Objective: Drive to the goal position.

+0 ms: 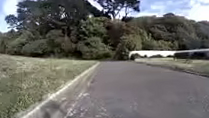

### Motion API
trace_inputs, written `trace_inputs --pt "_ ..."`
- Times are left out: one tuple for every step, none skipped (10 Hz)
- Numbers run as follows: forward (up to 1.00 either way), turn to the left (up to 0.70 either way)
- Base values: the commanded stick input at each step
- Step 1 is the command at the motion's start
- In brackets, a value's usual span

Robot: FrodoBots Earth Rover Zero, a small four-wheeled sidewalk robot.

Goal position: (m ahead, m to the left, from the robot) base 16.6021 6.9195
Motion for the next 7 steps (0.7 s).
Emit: trace_inputs --pt "0.7 0.0" --pt "0.7 0.0" --pt "0.7 -0.01" --pt "0.7 -0.02" --pt "0.7 -0.04" --pt "0.7 -0.06" --pt "0.7 -0.16"
